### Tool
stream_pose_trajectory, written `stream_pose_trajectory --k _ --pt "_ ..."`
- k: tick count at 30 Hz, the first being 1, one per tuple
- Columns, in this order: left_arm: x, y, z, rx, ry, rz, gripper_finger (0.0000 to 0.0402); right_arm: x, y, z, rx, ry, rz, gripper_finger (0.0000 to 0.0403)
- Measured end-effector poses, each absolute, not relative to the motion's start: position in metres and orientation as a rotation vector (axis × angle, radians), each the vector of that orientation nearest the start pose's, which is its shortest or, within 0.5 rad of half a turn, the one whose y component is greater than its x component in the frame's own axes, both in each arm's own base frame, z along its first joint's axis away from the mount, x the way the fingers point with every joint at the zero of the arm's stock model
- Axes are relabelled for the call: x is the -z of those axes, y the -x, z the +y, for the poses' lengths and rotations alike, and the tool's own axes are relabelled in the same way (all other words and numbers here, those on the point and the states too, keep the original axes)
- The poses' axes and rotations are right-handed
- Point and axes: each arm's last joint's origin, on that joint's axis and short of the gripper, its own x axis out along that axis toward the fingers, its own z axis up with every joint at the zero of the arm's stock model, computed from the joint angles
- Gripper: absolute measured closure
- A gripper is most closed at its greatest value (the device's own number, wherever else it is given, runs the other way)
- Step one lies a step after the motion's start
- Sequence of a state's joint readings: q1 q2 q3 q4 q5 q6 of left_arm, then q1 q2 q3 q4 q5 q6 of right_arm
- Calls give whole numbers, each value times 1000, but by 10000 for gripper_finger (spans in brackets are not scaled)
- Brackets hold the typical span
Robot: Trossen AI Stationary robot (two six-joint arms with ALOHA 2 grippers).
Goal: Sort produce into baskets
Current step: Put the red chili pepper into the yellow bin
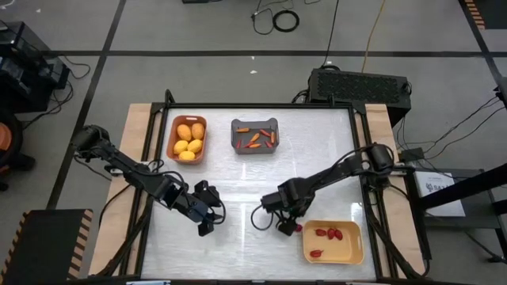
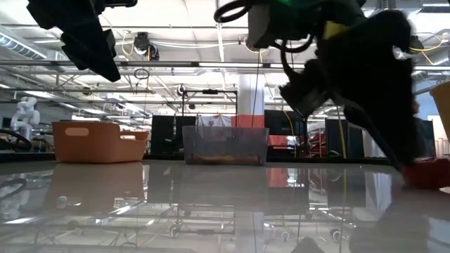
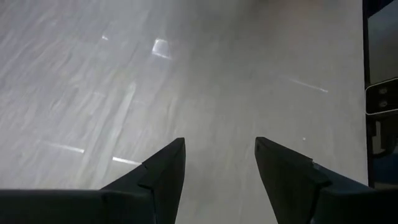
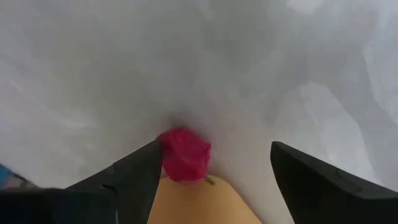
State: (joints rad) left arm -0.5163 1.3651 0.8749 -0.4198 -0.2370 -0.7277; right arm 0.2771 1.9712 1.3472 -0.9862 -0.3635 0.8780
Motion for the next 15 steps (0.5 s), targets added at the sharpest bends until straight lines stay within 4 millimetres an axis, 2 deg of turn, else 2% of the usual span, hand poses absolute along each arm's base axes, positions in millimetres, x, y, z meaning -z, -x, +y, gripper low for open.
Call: stream_pose_trajectory --k 4,15 --pt "-223 -237 -127 -61 341 890 201 -151 -336 114 261 -707 1759 115" --pt "-223 -237 -127 -75 363 889 201 -149 -332 128 307 -688 1745 117"
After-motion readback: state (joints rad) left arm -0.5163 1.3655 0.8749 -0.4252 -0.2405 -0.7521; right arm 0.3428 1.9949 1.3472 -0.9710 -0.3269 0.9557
